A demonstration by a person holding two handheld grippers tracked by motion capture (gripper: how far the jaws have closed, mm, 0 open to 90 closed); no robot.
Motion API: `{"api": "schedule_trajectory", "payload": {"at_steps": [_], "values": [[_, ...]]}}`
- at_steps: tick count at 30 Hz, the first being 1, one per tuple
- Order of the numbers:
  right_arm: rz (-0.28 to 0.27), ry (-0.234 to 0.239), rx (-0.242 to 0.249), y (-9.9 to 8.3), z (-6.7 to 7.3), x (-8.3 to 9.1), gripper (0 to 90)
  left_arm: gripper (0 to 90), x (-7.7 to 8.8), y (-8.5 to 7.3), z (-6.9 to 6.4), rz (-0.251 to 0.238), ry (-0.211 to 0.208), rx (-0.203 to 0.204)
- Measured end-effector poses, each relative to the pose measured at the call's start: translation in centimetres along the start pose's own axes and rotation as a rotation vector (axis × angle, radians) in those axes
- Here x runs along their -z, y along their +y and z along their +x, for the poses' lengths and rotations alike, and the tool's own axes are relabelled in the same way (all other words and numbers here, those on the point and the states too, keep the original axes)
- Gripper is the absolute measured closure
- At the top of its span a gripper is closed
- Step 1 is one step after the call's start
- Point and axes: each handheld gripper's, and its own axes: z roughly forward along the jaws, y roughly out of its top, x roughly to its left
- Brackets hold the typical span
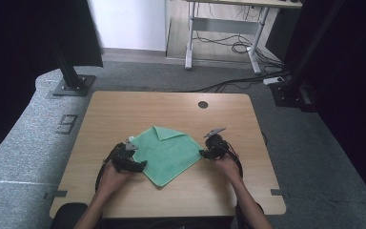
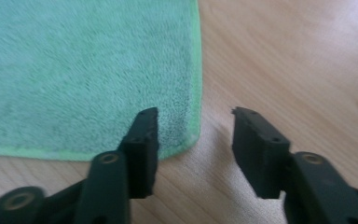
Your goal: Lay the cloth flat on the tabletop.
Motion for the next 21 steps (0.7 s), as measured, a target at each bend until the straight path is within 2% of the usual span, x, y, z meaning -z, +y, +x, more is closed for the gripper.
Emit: {"api": "schedule_trajectory", "payload": {"at_steps": [2, 4, 7, 11, 13, 15, 18, 21], "values": [[-0.033, -0.012, 0.005, 0.3, 0.5, 0.7, 42.6, 5.9, 0.6, 0.6, 0.5, -0.044, -0.007, 0.010], [-0.060, -0.003, 0.001, 0.7, 1.1, 1.2, 37.2, 6.1, 0.8, 1.1, 1.4, -0.057, 0.011, 0.032], [-0.092, 0.004, 0.005, 1.1, 2.8, 1.4, 31.3, 6.2, 0.1, 1.1, 3.1, -0.047, 0.052, 0.065], [-0.073, 0.030, 0.027, 0.7, 5.2, 0.2, 26.5, 7.1, -0.7, 0.4, 4.4, -0.008, 0.083, 0.094], [-0.056, 0.043, 0.037, 0.3, 6.2, -0.7, 24.6, 7.3, -1.0, 0.0, 4.3, 0.017, 0.085, 0.085], [-0.038, 0.038, 0.034, -0.1, 6.6, -1.5, 22.5, 9.0, -0.8, 0.0, 4.1, 0.013, 0.085, 0.088], [-0.047, 0.023, 0.013, -0.3, 6.3, -1.5, 22.5, 9.2, -0.5, -0.1, 3.1, 0.030, 0.088, 0.059], [-0.037, -0.039, 0.025, -0.5, 5.4, -1.1, 22.5, 9.2, -0.1, -0.3, 1.6, 0.037, 0.056, 0.046]]}}
